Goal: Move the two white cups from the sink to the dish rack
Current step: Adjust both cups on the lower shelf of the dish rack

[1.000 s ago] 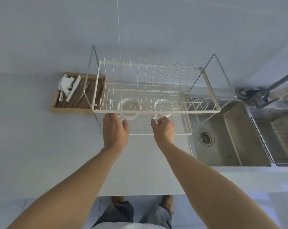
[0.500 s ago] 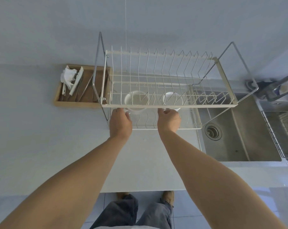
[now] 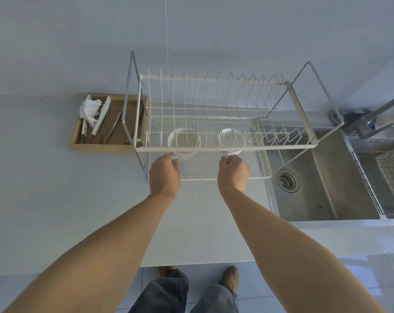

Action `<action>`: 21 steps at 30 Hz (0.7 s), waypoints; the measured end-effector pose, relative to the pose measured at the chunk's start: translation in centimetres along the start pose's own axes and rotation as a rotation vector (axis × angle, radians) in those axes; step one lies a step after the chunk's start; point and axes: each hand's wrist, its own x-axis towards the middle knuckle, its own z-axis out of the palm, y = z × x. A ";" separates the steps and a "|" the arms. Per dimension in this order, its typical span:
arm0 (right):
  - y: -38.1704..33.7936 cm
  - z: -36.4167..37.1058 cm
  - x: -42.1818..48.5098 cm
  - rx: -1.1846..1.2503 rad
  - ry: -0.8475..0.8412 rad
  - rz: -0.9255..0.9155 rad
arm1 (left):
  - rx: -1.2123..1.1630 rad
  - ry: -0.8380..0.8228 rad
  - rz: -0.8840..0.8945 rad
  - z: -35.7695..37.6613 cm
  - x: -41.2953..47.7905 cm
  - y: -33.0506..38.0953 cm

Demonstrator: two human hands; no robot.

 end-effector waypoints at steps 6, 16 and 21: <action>2.4 -1.5 0.7 -0.031 -0.017 -0.093 | 0.007 -0.019 -0.017 1.5 -1.0 1.9; 3.5 -2.2 2.4 -0.020 -0.089 -0.185 | -0.017 0.019 -0.104 2.9 -1.6 3.3; 3.6 -2.5 2.4 -0.042 -0.106 -0.206 | 0.001 0.026 -0.103 3.2 -1.5 3.6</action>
